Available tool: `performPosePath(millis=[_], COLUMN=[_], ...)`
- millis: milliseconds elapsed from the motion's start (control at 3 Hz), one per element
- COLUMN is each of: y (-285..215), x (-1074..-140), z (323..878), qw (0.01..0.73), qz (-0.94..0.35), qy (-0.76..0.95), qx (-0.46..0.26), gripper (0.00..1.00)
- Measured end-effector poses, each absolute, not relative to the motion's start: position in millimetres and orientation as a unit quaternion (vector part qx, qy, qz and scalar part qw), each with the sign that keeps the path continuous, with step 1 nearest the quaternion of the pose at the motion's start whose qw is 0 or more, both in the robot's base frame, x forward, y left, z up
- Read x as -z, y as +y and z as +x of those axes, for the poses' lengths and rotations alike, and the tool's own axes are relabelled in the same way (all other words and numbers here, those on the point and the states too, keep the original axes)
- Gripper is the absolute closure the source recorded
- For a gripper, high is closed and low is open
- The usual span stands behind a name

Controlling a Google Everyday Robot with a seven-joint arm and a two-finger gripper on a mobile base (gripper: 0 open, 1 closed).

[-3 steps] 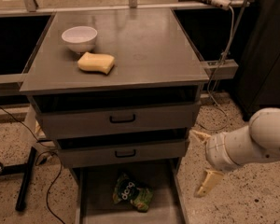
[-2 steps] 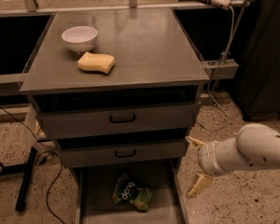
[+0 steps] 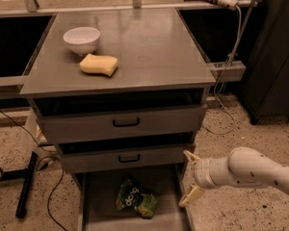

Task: Pick green rice chip bag from bottom drawer and place on counter

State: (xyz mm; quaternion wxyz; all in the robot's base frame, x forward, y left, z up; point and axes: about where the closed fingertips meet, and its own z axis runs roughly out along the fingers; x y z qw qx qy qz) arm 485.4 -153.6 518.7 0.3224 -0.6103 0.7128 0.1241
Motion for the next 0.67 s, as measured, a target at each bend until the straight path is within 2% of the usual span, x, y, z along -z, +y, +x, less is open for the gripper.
performPosePath(millis=[667], y=[-139], x=[-489], z=[487], qw=[0.314], qz=[-0.61], qy=[0.712], qx=[-0.15], gripper=[0.0])
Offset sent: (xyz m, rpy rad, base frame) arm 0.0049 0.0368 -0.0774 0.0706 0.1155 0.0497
